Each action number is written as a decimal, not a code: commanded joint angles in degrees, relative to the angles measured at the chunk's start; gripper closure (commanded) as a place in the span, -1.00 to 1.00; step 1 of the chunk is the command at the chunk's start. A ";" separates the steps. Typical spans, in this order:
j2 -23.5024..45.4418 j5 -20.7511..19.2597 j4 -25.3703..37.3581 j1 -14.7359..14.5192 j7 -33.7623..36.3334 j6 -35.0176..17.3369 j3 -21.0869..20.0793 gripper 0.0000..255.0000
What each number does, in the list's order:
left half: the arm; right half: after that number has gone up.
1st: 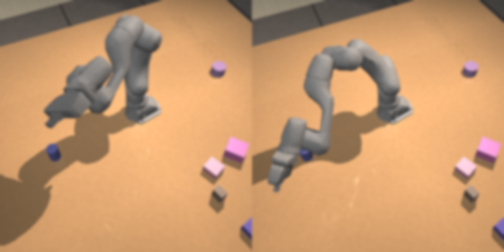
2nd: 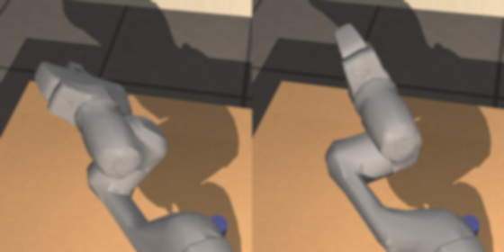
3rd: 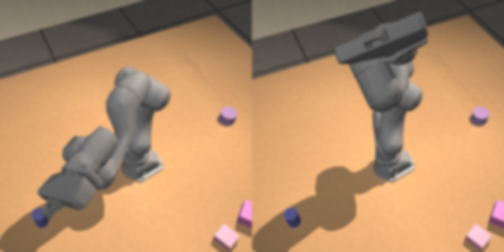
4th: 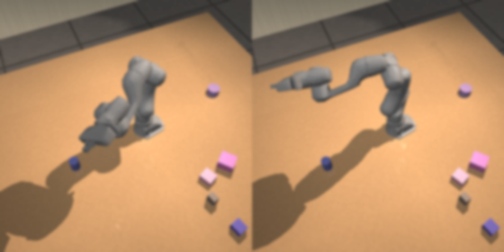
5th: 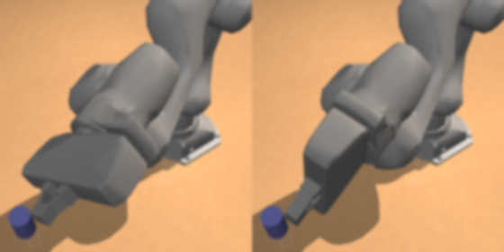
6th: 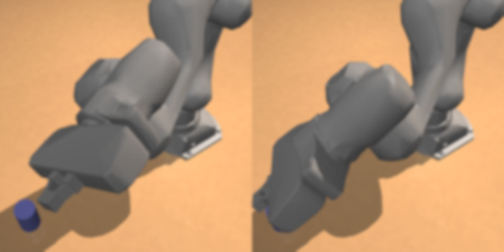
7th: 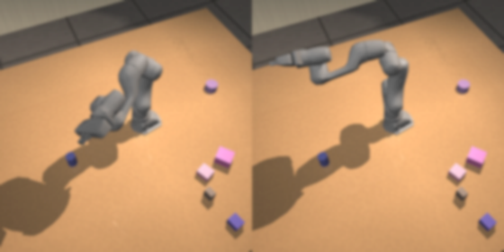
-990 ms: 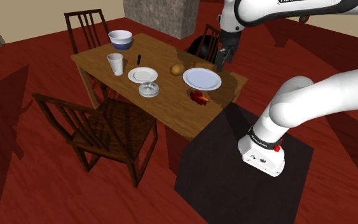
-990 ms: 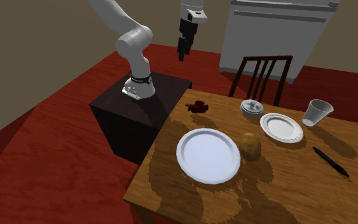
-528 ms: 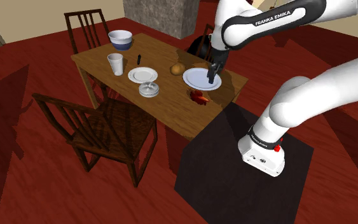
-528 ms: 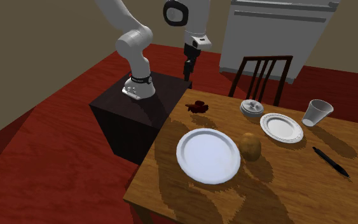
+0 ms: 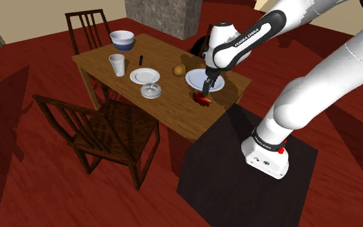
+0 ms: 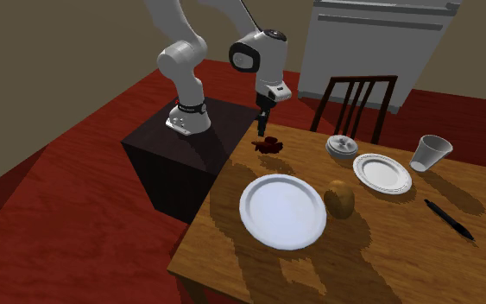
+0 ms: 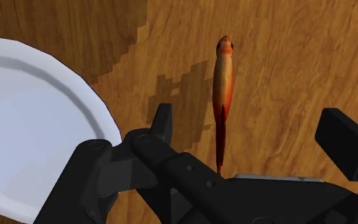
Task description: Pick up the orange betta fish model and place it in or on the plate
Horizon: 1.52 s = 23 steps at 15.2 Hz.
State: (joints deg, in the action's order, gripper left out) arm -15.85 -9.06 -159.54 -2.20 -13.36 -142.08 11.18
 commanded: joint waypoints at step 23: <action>15.09 3.99 0.88 -1.38 -4.97 -14.80 1.68 1.00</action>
State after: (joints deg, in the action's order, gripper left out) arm -0.77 -5.07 -158.65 -3.59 -18.34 -156.88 12.84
